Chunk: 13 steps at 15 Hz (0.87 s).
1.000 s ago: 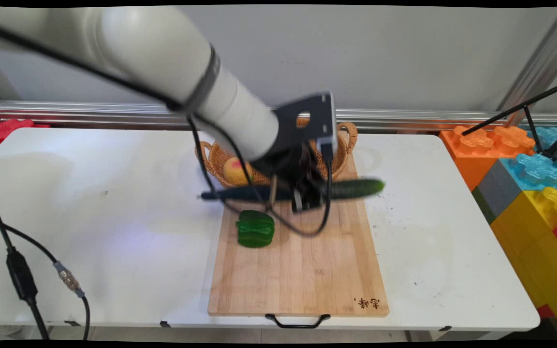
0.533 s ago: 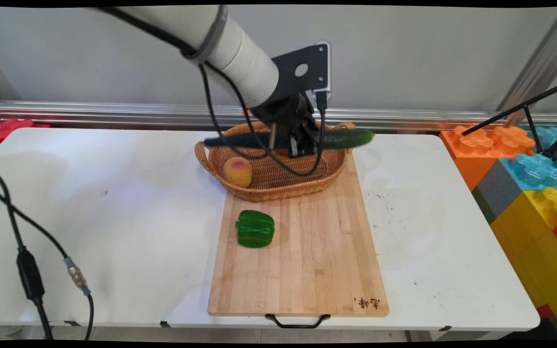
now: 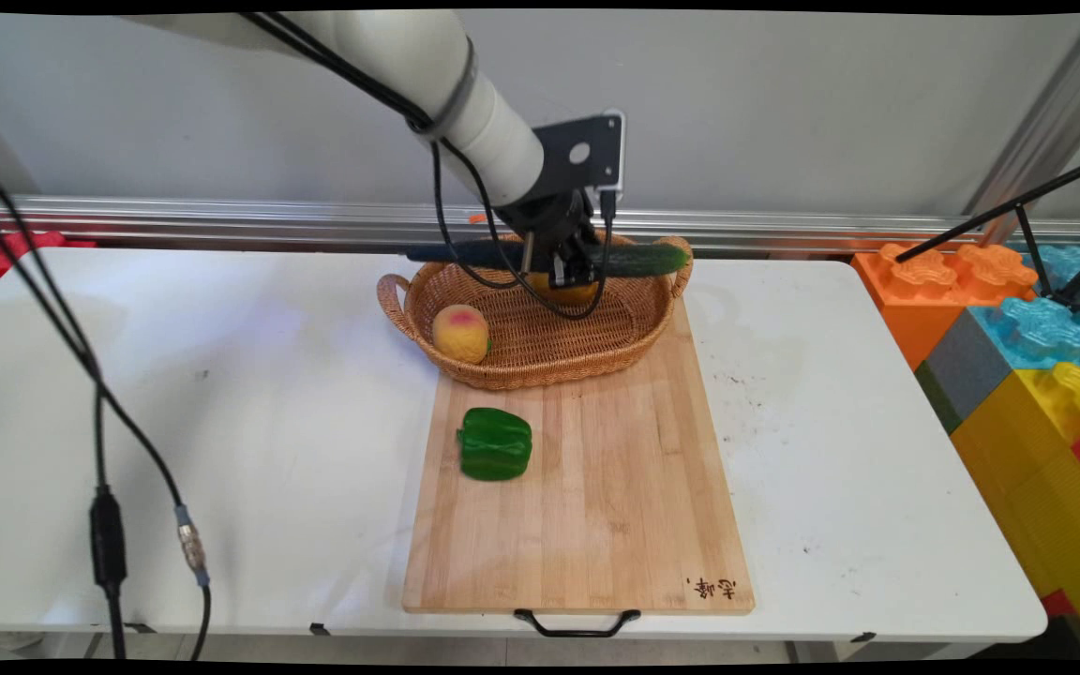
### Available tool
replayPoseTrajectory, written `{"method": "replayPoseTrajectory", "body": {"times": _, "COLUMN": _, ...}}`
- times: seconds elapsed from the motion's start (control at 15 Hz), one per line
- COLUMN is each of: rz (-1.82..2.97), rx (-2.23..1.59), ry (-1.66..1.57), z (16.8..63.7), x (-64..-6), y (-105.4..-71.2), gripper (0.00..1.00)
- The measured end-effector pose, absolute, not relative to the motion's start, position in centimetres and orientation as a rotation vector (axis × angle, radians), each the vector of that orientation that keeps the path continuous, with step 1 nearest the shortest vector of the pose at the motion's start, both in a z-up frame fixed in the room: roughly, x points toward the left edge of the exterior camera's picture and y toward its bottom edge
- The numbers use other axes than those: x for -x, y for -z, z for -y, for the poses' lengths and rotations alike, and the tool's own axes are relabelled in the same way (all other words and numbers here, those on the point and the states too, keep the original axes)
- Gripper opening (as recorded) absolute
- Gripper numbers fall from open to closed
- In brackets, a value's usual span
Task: Place the picked object in the vegetable basket
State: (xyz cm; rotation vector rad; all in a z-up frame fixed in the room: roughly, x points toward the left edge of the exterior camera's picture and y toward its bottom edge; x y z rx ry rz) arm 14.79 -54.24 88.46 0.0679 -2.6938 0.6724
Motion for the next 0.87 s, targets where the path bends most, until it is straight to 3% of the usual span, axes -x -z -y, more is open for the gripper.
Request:
{"method": "replayPoseTrajectory", "body": {"times": 0.53, "rz": 2.762, "rx": 0.016, "ry": -0.617, "z": 58.9, "x": -15.5, "y": -82.2, "gripper": 0.0}}
{"method": "replayPoseTrajectory", "body": {"times": 0.6, "rz": 2.763, "rx": 0.016, "ry": -0.62, "z": 59.2, "x": -15.6, "y": -82.0, "gripper": 1.0}}
{"method": "replayPoseTrajectory", "body": {"times": 0.87, "rz": 2.745, "rx": -0.021, "ry": -0.587, "z": 59.1, "x": -15.4, "y": -82.6, "gripper": 1.0}}
